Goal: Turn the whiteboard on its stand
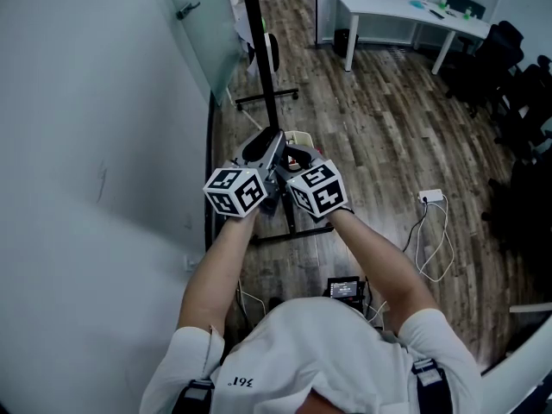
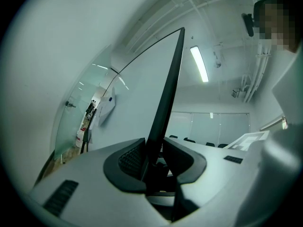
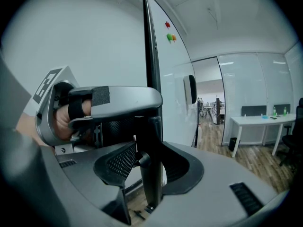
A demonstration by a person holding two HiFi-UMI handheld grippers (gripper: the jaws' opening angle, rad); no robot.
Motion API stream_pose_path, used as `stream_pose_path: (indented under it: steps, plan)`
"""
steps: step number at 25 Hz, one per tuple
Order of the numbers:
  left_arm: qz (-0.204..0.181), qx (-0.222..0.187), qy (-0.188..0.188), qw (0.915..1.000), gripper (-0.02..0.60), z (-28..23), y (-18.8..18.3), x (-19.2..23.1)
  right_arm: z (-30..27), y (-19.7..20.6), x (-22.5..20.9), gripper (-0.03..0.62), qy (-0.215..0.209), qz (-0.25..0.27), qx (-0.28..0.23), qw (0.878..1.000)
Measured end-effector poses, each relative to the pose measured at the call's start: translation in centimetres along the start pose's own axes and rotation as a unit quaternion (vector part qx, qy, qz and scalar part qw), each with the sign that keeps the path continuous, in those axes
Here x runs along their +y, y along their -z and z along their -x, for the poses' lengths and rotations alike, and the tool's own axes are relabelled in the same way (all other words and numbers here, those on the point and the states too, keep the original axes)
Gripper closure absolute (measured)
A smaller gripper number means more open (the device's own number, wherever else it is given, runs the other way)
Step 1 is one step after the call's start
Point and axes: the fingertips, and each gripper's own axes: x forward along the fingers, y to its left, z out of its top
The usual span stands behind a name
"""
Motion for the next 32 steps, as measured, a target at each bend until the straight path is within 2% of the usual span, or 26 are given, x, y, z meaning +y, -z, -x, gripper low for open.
stream_pose_path:
  steps: [21,32]
  plan:
    - [0.022,0.008,0.006,0.9997,0.463,0.1,0.0,0.0,-0.1,-0.2,-0.1,0.416,-0.001,-0.01,0.013,1.0]
    - [0.03,0.007,-0.012,0.9995,0.465,2.2,-0.3,0.8,0.7,-0.3,0.0,0.416,0.011,0.009,0.008,1.0]
